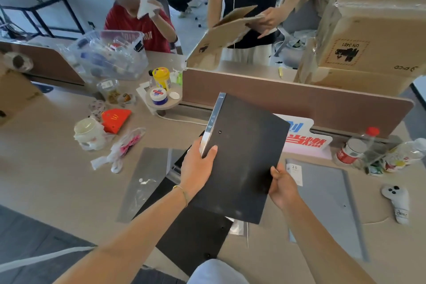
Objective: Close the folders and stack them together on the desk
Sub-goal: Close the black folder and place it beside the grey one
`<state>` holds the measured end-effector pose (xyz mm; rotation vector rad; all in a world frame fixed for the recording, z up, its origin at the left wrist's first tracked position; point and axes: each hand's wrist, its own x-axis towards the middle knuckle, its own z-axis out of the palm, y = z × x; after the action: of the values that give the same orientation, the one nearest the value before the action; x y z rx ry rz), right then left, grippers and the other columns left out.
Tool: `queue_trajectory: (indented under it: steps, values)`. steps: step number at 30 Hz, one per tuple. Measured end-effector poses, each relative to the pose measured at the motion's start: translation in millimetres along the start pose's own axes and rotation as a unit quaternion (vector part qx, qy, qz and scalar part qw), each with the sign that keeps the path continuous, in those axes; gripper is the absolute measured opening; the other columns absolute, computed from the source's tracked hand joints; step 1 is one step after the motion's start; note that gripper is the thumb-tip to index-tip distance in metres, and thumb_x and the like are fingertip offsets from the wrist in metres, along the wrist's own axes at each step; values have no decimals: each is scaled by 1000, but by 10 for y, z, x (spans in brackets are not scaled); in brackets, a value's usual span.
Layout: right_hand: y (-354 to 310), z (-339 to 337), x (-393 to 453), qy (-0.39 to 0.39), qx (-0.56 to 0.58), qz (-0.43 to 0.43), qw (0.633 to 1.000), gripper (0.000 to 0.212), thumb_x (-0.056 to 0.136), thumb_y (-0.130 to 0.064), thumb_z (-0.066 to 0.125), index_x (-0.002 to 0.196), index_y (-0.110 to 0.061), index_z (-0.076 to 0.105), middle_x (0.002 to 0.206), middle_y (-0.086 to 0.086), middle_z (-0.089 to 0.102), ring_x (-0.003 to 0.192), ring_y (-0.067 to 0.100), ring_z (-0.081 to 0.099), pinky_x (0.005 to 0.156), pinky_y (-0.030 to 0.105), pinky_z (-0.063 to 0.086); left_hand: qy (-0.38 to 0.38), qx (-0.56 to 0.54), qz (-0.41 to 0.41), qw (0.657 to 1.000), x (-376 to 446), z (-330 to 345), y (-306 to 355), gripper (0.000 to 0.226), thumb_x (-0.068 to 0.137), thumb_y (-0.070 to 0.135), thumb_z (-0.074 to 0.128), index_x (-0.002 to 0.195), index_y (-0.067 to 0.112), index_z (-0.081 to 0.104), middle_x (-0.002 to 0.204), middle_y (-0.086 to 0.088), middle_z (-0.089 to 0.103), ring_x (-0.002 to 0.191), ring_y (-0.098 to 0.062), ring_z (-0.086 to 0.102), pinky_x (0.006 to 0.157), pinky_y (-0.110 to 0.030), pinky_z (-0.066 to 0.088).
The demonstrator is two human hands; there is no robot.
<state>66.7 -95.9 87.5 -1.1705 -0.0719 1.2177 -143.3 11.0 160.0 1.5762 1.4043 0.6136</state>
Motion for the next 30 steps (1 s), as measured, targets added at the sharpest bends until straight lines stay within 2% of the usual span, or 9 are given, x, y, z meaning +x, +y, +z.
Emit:
queue_trajectory:
  steps: [4,6,9,12,16,21,24,27,30]
  values:
    - [-97,122,37,46,-87,-36,995,30,101,-7,46,120,-21,63,126,-1,67,120,25,60,110,47,41,25,-6,9,1000,3,-13,64,24,102,39,53,121,24,55,100,7,68,89,-11,66,67,-21,50]
    - [-130,180,17,74,-182,-91,976,40,96,-6,54,130,-26,57,129,-5,64,122,22,58,112,47,40,41,-12,14,999,-11,15,85,18,103,36,53,117,25,57,95,14,65,86,-9,64,64,-17,44]
    - [-170,281,-109,107,-333,-151,924,64,91,-7,60,147,-28,39,143,-3,52,128,18,50,113,41,38,47,-15,16,999,-60,117,77,24,103,37,53,124,27,55,99,18,63,89,-6,64,73,-20,52]
    - [-202,426,-278,100,-436,-174,877,64,96,-17,59,153,-27,32,154,0,42,140,26,41,112,41,37,54,-8,34,998,-111,239,77,28,102,40,54,128,30,53,108,13,65,97,-10,65,88,-33,57]
    - [-281,646,-438,-16,-361,-107,926,51,100,-28,55,149,-29,40,152,-2,45,137,18,45,111,42,39,43,-6,70,997,-269,404,162,28,101,34,56,129,30,55,105,11,68,88,-4,65,70,-19,48]
    - [-357,633,-540,-48,-247,-58,966,51,96,-29,61,144,-34,45,135,-8,60,117,15,61,96,50,55,-33,-49,87,994,-447,648,246,35,97,22,64,130,33,58,103,14,71,92,1,69,82,-26,60]
    - [-390,550,-573,-39,-223,-79,971,33,96,-24,62,123,-41,57,110,-10,73,102,12,70,81,38,61,-75,-51,112,990,-546,799,248,41,96,17,66,130,38,57,108,18,72,100,2,69,86,-26,60]
    - [-388,493,-570,-4,-272,-109,956,22,94,-27,65,103,-46,58,97,-20,69,95,9,68,82,37,59,-88,6,148,985,-570,925,212,44,95,21,67,132,42,53,116,21,68,107,0,66,94,-28,58]
    - [-409,409,-570,31,-281,-117,952,22,96,-24,62,110,-40,58,103,-11,69,97,12,67,88,43,59,-112,27,157,981,-555,1015,171,43,98,28,64,137,42,52,124,22,65,114,0,63,101,-30,55]
